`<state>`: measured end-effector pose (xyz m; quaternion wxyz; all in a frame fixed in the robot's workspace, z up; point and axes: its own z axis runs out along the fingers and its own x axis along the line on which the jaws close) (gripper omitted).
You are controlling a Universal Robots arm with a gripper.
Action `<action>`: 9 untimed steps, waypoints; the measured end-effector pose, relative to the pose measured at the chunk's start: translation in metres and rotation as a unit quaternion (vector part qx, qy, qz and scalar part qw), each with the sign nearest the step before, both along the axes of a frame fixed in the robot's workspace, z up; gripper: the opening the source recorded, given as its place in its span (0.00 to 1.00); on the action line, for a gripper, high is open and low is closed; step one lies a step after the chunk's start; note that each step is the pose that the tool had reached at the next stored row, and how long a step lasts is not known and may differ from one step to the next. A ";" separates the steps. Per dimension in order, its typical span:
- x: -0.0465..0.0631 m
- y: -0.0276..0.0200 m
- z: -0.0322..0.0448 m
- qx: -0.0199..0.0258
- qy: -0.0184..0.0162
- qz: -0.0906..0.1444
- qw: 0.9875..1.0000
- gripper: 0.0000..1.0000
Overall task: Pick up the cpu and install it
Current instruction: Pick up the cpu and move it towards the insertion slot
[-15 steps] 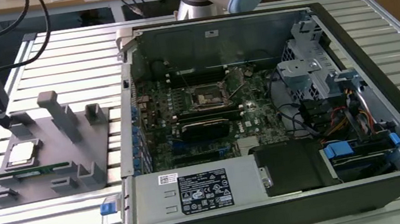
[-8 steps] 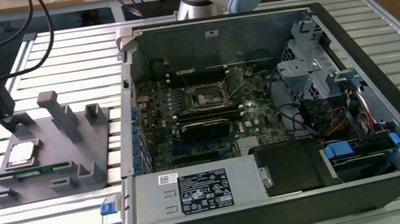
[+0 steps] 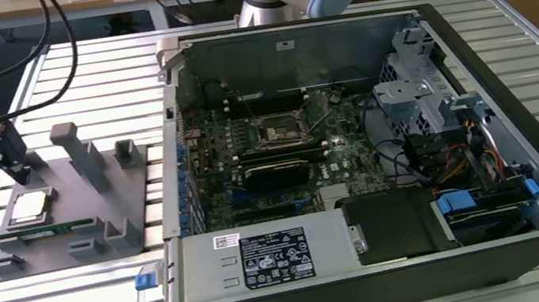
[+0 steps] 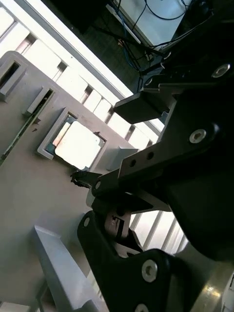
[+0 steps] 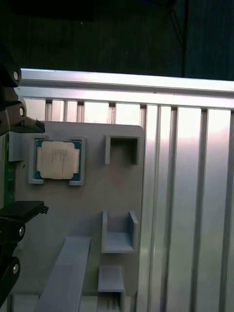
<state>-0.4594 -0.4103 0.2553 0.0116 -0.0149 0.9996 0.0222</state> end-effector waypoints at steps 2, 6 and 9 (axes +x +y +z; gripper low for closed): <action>0.000 -0.0021 -0.0037 0.000 0.000 0.000 1.000 0.66; 0.000 -0.0056 -0.0105 0.003 0.000 0.002 1.000 0.66; 0.000 -0.0059 -0.0154 0.005 0.000 0.006 1.000 0.66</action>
